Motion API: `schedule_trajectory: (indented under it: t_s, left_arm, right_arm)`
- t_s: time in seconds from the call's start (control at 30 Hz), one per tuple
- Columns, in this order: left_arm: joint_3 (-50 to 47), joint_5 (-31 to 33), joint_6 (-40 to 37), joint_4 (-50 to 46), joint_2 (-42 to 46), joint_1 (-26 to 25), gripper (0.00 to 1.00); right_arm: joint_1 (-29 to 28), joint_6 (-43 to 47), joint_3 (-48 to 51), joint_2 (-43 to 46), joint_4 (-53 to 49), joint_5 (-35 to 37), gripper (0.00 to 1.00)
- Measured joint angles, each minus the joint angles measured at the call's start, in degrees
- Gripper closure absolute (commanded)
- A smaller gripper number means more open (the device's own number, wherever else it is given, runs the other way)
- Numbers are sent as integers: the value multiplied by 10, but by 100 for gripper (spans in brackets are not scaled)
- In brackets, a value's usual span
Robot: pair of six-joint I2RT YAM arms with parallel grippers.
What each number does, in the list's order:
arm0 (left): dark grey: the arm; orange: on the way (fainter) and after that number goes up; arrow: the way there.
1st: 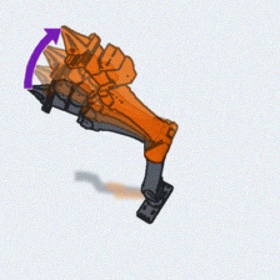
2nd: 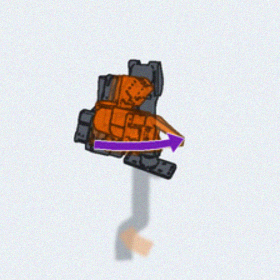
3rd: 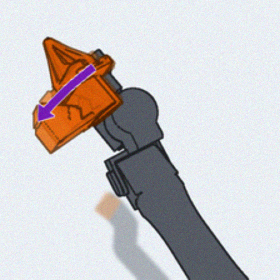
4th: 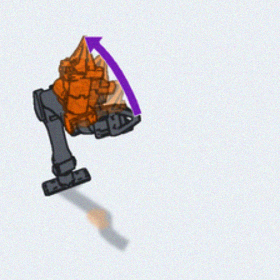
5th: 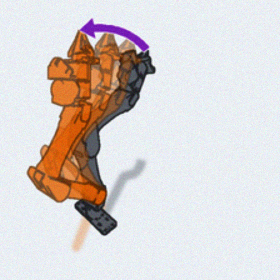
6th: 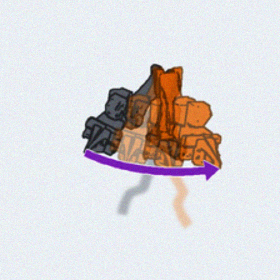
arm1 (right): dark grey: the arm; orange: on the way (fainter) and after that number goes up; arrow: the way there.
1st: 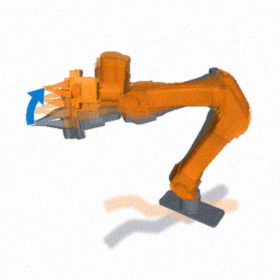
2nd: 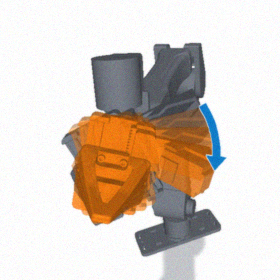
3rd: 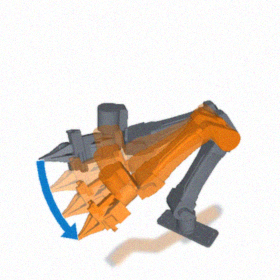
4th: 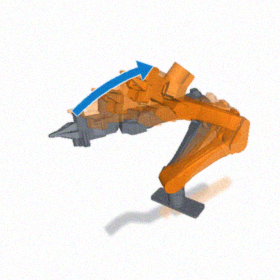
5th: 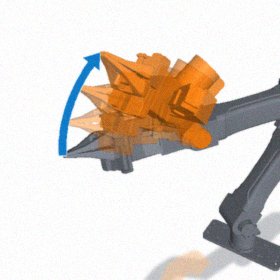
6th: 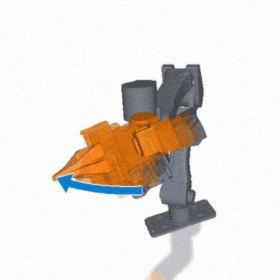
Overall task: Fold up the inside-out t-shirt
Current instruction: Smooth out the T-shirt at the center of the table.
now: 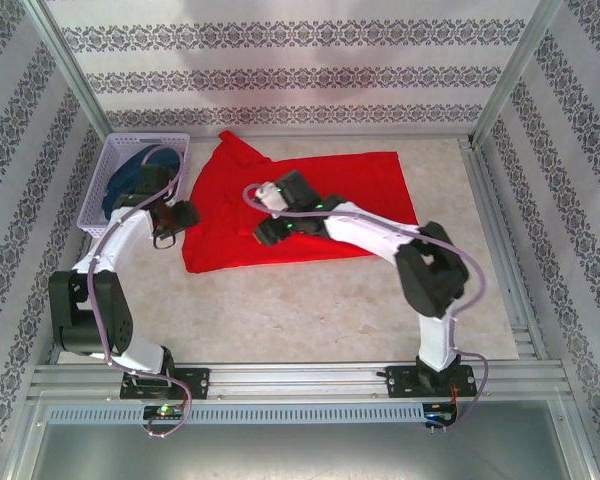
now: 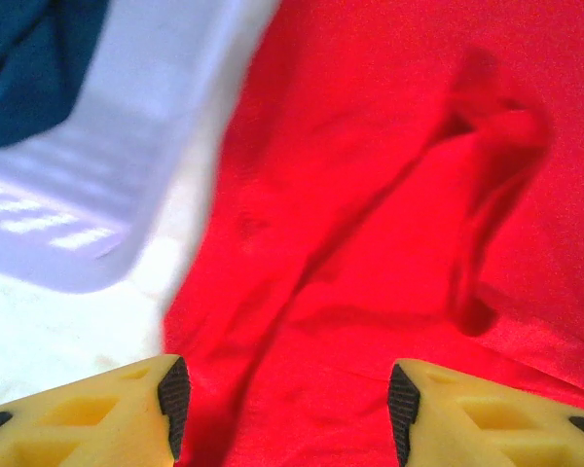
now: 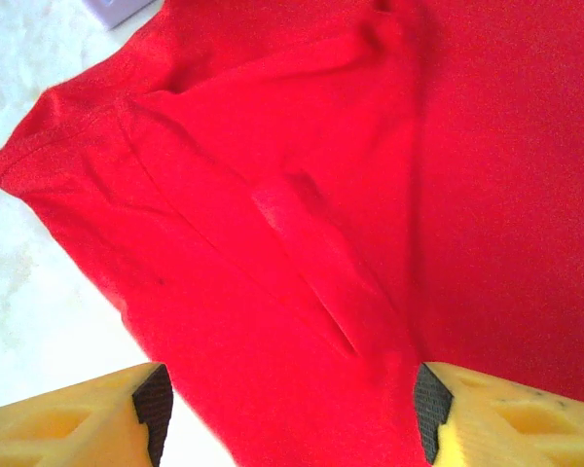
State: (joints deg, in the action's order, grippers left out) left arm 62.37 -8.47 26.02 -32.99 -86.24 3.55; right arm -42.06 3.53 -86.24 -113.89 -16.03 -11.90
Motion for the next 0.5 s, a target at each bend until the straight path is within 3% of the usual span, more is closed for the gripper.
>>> schedule_trajectory:
  t_s: [0.3,0.5]
  left_arm:
    - [-42,-3,34,39,78,10,41]
    - [-42,-7,40,44,101,10,41]
  right_arm:
    - [-39,80,-177,-170,-66,39,38]
    - [-39,99,-256,-222,-107,66,60]
